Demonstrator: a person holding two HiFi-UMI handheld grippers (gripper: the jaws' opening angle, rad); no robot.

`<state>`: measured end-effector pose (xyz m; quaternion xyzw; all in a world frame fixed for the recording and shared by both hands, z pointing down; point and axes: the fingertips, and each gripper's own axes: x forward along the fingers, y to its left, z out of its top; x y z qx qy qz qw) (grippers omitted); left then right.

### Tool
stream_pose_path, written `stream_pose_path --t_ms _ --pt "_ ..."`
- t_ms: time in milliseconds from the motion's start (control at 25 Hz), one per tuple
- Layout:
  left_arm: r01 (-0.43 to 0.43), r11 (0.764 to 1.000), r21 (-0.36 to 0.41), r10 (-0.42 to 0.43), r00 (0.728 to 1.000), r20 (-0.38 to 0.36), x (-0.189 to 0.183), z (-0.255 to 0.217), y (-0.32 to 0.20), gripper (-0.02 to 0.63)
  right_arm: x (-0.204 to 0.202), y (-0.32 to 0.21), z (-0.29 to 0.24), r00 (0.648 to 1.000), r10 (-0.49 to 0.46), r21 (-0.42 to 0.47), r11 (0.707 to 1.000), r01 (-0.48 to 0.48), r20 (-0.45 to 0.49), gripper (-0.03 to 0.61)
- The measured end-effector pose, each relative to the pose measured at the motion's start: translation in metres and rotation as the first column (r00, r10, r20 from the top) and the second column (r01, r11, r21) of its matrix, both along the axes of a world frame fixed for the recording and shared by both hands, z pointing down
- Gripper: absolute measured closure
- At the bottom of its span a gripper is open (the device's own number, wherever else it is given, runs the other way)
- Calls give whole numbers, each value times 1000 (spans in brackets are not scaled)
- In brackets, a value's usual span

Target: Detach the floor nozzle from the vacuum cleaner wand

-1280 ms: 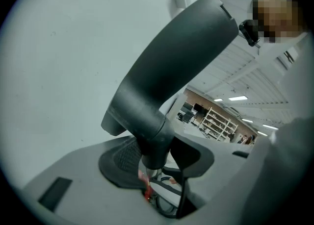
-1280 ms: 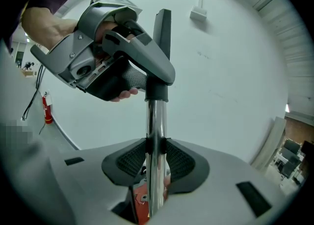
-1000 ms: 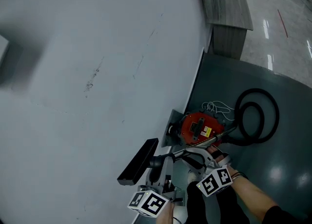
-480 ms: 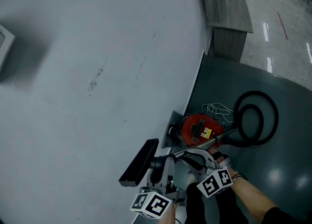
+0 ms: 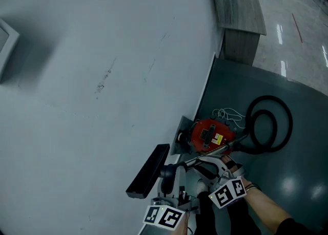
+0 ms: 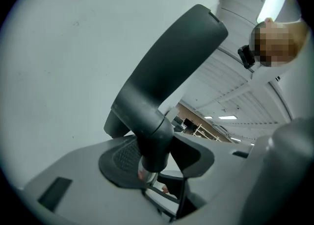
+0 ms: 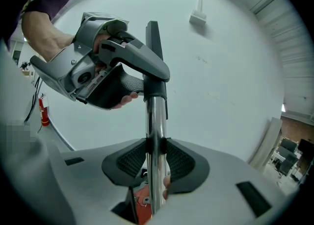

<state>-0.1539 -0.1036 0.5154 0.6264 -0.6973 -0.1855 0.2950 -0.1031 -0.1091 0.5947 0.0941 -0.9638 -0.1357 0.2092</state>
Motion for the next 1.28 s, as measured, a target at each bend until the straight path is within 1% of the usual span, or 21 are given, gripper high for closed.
stream_pose_path --t_ms 160,280,360,440,480,520,560,640,720,760,800,880,920,960,1000,1040,1080,1120,1160,1200,1280 --pt "10 999 -31 -3 976 217 5 -3 2 434 -1 2 1 1000 20 7 1000 -20 -1 442" --pt "-12 996 -92 39 956 289 9 -4 -2 434 -1 0 1 1000 26 9 1000 -26 -3 442" --pt "-33 994 -107 57 972 229 9 -4 -4 434 0 -1 -1 1000 28 5 1000 -28 0 442" --pt "-40 996 -77 45 997 69 4 -3 -5 434 1 -3 -2 1000 29 -1 1000 -29 6 442" --pt "-35 998 -59 35 999 -3 2 -2 -5 434 1 -4 -3 1000 28 -2 1000 -28 7 442" --pt "-29 998 -49 27 999 -38 0 -2 -5 434 1 -4 -3 1000 25 -2 1000 -25 8 442" --pt "-25 998 -49 24 999 -29 -1 -3 -4 434 0 -3 -3 1000 23 -1 1000 -23 9 442" --pt "-35 997 -76 43 993 108 1 -7 -4 434 -2 -2 -4 1000 24 2 1000 -24 13 442" --pt "-57 992 -113 86 959 269 6 -11 -4 434 -3 -1 -5 999 28 2 1000 -29 17 442" --pt "-66 991 -118 98 952 290 7 -12 -5 434 -3 -2 -6 999 31 1 1000 -31 19 442" --pt "-71 992 -106 96 962 254 6 -12 -5 434 -3 -3 -6 999 31 -1 1000 -31 20 442" --pt "-68 996 -52 71 996 58 -2 -9 -4 434 -3 -4 -7 999 27 -8 1000 -27 21 442" --pt "-67 997 -30 66 997 -32 -5 -7 -4 434 -3 -4 -6 1000 23 -10 1000 -23 21 443" --pt "-74 997 -21 73 995 -74 -6 -6 -3 434 -3 -3 -6 1000 19 -11 1000 -19 21 443" --pt "-91 996 -27 89 995 -51 -6 -6 -3 434 -3 -3 -6 1000 15 -11 1000 -15 19 443" --pt "-111 992 -52 113 993 41 -3 -7 -3 434 -4 -2 -5 1000 12 -11 1000 -12 15 443" --pt "-126 988 -85 139 975 176 0 -12 -3 434 -4 -1 -3 1000 13 -11 1000 -13 8 443" --pt "-130 985 -112 159 939 304 1 -19 -3 434 -4 -2 0 1000 19 -14 1000 -19 0 443" --pt "-126 985 -121 164 907 389 -2 -27 -3 434 -1 -4 4 1000 30 -19 999 -30 -8 443" --pt "-119 986 -113 156 892 424 -7 -36 -3 434 3 -8 7 999 43 -24 999 -44 -14 443" --pt "-109 991 -82 133 899 418 -22 -50 -3 434 11 -13 10 998 61 -29 998 -61 -18 443"
